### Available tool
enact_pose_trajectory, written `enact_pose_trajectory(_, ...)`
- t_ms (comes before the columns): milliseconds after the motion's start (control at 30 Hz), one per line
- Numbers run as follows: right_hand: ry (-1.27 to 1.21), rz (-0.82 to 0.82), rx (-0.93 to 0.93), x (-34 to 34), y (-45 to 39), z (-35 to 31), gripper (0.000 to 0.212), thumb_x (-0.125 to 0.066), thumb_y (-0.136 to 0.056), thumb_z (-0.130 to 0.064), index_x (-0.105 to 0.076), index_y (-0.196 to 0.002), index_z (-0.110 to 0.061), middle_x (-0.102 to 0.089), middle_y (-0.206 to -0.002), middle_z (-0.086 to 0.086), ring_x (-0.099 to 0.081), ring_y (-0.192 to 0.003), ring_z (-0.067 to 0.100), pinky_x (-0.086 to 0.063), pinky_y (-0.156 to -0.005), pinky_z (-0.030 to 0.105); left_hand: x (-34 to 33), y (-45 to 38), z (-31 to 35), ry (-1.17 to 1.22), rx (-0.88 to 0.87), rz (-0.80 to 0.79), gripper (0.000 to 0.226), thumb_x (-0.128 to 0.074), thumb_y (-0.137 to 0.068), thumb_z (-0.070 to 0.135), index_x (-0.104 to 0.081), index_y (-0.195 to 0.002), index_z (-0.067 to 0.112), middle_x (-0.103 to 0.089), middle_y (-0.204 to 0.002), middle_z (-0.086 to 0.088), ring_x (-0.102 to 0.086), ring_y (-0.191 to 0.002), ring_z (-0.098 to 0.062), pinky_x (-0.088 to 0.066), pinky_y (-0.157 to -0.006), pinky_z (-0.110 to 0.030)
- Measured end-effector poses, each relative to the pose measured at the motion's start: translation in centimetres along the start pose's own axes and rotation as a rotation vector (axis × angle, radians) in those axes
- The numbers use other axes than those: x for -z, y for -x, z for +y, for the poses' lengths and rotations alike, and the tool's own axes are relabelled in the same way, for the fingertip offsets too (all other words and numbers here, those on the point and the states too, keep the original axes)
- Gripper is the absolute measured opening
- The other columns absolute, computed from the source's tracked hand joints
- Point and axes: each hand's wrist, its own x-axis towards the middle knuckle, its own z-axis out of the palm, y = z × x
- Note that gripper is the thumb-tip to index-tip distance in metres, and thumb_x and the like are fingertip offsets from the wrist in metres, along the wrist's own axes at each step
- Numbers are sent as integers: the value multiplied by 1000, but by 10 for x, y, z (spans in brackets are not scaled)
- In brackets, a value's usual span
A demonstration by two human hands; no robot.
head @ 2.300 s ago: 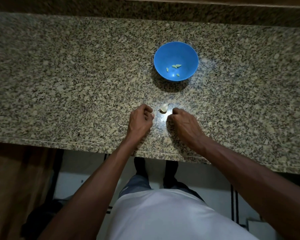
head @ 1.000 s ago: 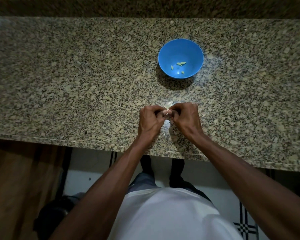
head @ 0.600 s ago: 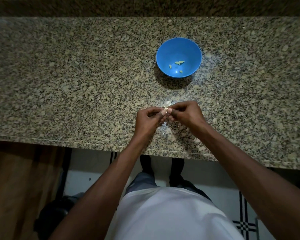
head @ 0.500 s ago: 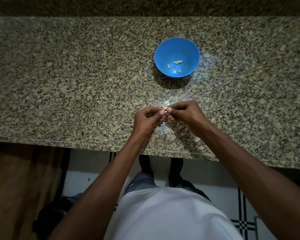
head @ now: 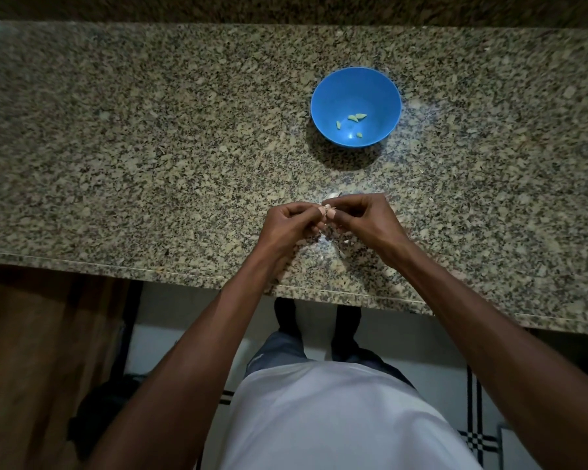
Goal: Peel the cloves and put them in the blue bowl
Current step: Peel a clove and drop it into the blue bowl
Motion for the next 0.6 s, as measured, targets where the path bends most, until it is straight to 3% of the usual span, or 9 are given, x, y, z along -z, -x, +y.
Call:
enact_pose_trajectory(167,93,-8,49,-3,0,4,18,-78,-94,-16,-82,-111,-15,-81,-94,-2,-77,-85,14,-64,-78,35,1,-2,4,-126,-14,6,10,-78,-86,12,-78,-92,3,-73,-75,-5,-64,-67,-12,-54,-67,-27)
enact_pose_trajectory(233,91,-13,35,-4,1,7,17,-78,-94,-18,-81,-111,-17,-81,-95,-3,-77,-84,16,-65,-80,39,-1,-4,0,-164,-12,21,10,-79,-86,15,-78,-88,6,-72,-74,-2,-63,-65,-10,-53,-66,-28)
enact_pose_trajectory(333,88,3,50,-4,4,11,18,-78,-93,-19,-81,-111,-19,-81,-95,-3,-77,-83,13,-65,-78,36,-5,-3,-5,-183,-1,35,11,-81,-84,19,-77,-86,9,-71,-73,3,-63,-65,-6,-51,-64,-23)
enact_pose_trajectory(433,-58,-37,21,-4,6,15,22,-77,-95,-15,-78,-116,-14,-80,-101,3,-76,-91,13,-61,-79,28,-9,0,-5,-154,22,31,16,-79,-84,18,-76,-89,4,-67,-73,3,-58,-64,-6,-49,-61,-21)
enact_pose_trajectory(600,-320,-98,-82,-7,11,15,20,-74,-95,-12,-73,-114,-4,-76,-104,10,-70,-92,15,-60,-81,27,-7,0,-5,-138,33,41,16,-71,-90,13,-73,-93,-3,-65,-72,-1,-56,-62,-7,-48,-61,-22)
